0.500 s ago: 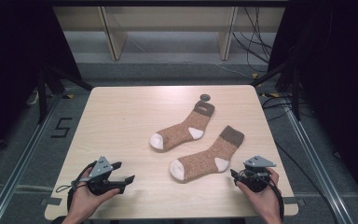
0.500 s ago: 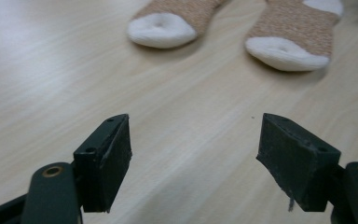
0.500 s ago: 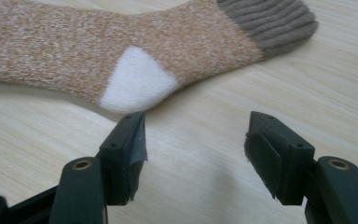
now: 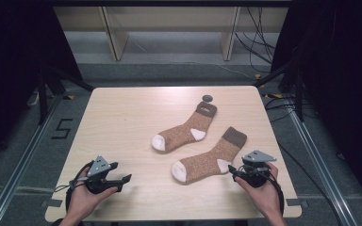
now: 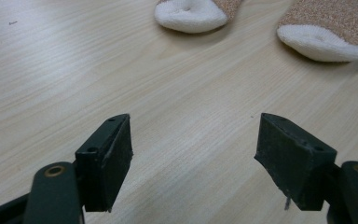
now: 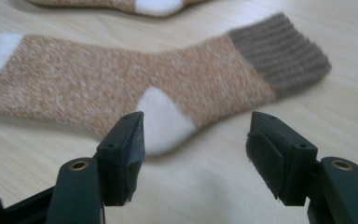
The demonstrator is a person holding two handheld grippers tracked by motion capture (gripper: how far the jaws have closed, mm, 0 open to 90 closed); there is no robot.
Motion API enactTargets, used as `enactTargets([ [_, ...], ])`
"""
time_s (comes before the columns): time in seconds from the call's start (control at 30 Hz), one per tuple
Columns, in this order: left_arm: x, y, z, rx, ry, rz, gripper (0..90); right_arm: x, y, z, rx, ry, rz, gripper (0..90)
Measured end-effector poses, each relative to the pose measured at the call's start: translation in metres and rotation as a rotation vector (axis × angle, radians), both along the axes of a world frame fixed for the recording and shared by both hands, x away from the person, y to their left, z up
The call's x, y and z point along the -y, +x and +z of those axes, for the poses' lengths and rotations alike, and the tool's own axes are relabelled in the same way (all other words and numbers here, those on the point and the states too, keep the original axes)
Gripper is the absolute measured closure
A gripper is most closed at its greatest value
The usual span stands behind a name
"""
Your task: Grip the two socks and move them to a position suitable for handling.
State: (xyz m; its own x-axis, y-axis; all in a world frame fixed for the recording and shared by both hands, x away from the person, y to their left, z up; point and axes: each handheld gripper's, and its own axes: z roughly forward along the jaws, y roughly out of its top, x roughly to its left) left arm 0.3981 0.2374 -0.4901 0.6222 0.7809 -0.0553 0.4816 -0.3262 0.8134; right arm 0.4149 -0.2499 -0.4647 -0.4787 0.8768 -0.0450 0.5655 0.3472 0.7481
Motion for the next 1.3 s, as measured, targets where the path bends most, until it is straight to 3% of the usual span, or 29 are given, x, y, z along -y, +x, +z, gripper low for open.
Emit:
enactTargets([
  [0.03,-0.001,0.000,0.001,-0.004,0.018,0.003,26.7,-0.002,0.003,0.002,-0.003,-0.001,0.009,37.2],
  [0.1,-0.001,0.000,0.002,-0.003,0.005,-0.001,26.9,-0.014,0.019,0.008,-0.014,-0.018,0.043,36.3],
  [0.13,0.001,0.000,0.001,-0.003,-0.018,0.008,26.9,-0.014,0.019,0.008,-0.014,-0.018,0.043,36.3],
  [0.17,0.002,0.000,0.000,-0.005,-0.007,-0.005,27.0,-0.022,0.030,0.007,-0.031,-0.020,0.056,35.0],
  [0.33,0.001,0.000,0.000,-0.013,0.014,-0.017,27.0,-0.037,0.049,0.000,-0.095,-0.050,0.072,33.1],
  [0.37,0.001,0.000,0.000,-0.011,-0.009,-0.007,27.0,-0.043,0.055,-0.003,-0.119,-0.044,0.076,33.0],
  [0.47,0.001,0.000,0.000,-0.014,-0.008,-0.008,27.1,-0.047,0.063,-0.008,-0.148,-0.055,0.098,32.1],
  [0.57,0.003,0.000,0.000,-0.009,-0.008,-0.014,27.1,-0.048,0.067,-0.013,-0.148,-0.071,0.118,31.8],
  [0.63,0.003,0.000,0.000,-0.013,-0.001,-0.016,27.1,-0.050,0.069,-0.020,-0.198,-0.069,0.110,32.0],
  [0.7,0.003,0.000,0.000,-0.014,-0.003,-0.014,27.1,-0.049,0.069,-0.023,-0.194,-0.072,0.117,32.8],
  [0.9,0.003,0.000,0.000,-0.011,-0.003,-0.012,27.1,-0.050,0.068,-0.021,-0.204,-0.078,0.125,60.4],
  [0.93,0.003,0.000,0.000,-0.011,-0.003,-0.012,27.1,-0.050,0.068,-0.021,-0.204,-0.078,0.125,60.4],
  [0.97,0.003,-0.001,0.000,-0.013,-0.004,-0.013,27.1,-0.051,0.067,-0.020,-0.220,-0.063,0.116,68.2],
  [1.03,0.003,-0.001,0.000,-0.012,-0.003,-0.012,27.2,-0.053,0.067,-0.021,-0.216,-0.047,0.102,71.6],
  [1.07,0.003,-0.001,0.000,-0.011,-0.003,-0.011,27.3,-0.053,0.066,-0.019,-0.232,-0.055,0.102,72.7],
  [1.13,0.003,-0.001,0.000,-0.011,-0.002,-0.011,27.3,-0.054,0.067,-0.019,-0.214,-0.069,0.107,74.4],
  [1.3,0.003,-0.001,0.000,-0.005,-0.004,-0.005,27.5,-0.057,0.066,-0.018,-0.229,-0.076,0.085,76.1],
])
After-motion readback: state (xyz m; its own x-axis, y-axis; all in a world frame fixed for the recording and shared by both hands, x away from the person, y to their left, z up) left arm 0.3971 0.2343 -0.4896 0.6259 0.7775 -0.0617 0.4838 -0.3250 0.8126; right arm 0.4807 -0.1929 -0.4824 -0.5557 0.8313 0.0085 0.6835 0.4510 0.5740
